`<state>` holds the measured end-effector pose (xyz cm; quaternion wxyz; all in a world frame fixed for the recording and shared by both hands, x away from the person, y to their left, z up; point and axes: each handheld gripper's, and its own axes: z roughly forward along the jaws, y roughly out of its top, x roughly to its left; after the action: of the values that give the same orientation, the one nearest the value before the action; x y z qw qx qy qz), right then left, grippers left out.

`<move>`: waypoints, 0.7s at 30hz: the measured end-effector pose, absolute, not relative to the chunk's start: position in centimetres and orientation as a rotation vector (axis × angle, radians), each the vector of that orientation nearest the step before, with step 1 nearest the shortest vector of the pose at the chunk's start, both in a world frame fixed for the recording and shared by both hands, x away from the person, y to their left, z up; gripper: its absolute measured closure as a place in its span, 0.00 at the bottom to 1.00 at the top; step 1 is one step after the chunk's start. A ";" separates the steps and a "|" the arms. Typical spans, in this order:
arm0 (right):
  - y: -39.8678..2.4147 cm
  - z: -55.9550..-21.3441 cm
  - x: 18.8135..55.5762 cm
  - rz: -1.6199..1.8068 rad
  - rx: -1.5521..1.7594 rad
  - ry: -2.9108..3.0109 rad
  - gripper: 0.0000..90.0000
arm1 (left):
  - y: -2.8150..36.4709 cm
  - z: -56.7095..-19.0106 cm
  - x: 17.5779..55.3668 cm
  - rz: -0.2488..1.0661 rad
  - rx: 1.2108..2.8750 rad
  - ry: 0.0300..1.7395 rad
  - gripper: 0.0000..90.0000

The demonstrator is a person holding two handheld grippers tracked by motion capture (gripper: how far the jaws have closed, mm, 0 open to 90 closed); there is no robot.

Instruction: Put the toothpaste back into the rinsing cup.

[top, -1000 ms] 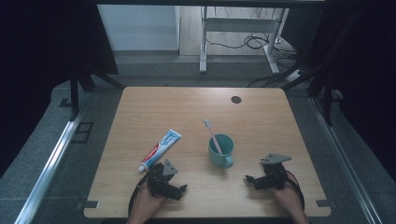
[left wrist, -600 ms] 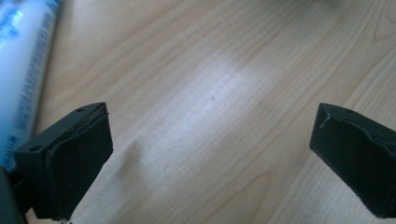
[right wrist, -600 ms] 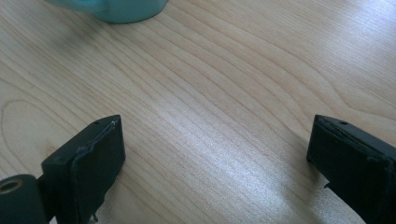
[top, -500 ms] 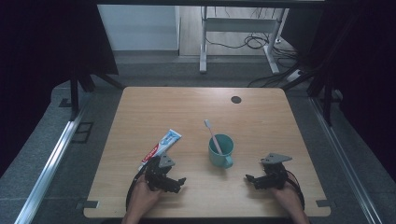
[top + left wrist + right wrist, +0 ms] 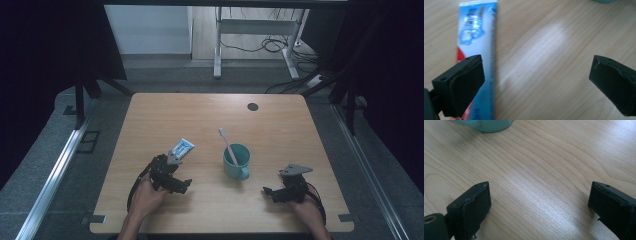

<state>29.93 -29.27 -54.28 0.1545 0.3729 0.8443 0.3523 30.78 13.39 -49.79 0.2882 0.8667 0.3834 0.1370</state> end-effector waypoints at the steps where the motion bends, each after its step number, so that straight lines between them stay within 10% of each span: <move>1: -29.3 -54.3 29.9 1.009 1.069 2.420 0.05 | 13.5 -49.7 31.0 0.364 2.318 1.027 0.00; 21: -29.3 -54.3 29.9 1.009 1.068 2.419 0.05 | 14.5 -49.0 35.6 0.272 2.498 1.094 0.02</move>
<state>29.93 -29.27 -54.28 0.1549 0.3727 0.8444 0.3522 35.57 14.54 -49.00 0.1993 0.8932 0.3911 0.0971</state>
